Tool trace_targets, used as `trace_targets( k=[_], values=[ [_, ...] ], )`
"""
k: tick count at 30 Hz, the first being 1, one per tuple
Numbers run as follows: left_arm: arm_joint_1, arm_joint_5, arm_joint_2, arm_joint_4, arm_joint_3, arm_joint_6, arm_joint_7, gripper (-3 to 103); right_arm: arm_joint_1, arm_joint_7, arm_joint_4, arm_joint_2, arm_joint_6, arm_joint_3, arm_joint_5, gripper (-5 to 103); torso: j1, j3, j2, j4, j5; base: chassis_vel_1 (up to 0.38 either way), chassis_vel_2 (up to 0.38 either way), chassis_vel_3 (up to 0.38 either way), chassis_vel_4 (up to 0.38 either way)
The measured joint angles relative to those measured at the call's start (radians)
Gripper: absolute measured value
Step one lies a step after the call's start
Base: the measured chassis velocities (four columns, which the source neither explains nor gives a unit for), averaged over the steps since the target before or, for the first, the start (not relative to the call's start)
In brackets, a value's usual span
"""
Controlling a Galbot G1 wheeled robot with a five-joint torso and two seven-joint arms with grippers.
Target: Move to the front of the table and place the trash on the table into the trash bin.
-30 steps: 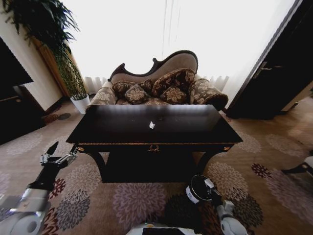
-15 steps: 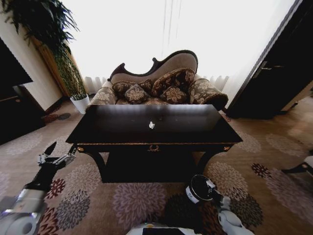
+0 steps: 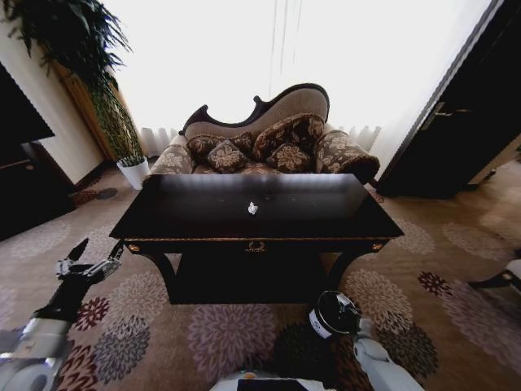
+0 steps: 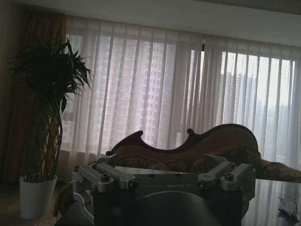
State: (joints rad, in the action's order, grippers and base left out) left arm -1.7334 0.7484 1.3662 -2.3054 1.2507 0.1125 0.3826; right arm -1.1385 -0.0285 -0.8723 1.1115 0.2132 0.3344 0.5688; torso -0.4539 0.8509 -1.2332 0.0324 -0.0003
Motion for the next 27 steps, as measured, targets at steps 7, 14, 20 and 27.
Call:
trace_targets(
  k=[7, 14, 20, 27],
  values=[
    [0.008, -0.014, 0.007, 0.004, -0.014, 0.000, 0.000, 100, -0.009, -0.001, -0.004, 0.001, -0.011, -0.007, 0.002, 38, 0.000, 0.000, 0.000, 0.0002, -0.0001, 0.000, 0.000, 0.000, 0.000],
    [0.006, -0.015, 0.009, 0.001, -0.014, 0.000, 0.000, 100, -0.022, 0.001, -0.019, 0.009, -0.013, -0.011, 0.000, 60, 0.000, 0.000, 0.000, 0.0001, 0.0000, 0.000, 0.000, 0.000, 0.000],
    [-0.001, -0.007, 0.005, -0.004, -0.003, -0.001, 0.000, 100, -0.031, 0.003, -0.031, 0.006, -0.014, -0.011, 0.000, 82, 0.000, 0.000, 0.000, 0.0001, 0.0000, 0.000, 0.000, 0.000, 0.000],
    [-0.008, 0.002, 0.001, -0.014, 0.005, -0.001, 0.000, 100, -0.044, 0.004, -0.046, 0.002, -0.014, -0.007, 0.001, 100, 0.000, 0.000, 0.000, 0.0001, 0.0000, 0.000, 0.000, 0.000, 0.000]
  ],
)
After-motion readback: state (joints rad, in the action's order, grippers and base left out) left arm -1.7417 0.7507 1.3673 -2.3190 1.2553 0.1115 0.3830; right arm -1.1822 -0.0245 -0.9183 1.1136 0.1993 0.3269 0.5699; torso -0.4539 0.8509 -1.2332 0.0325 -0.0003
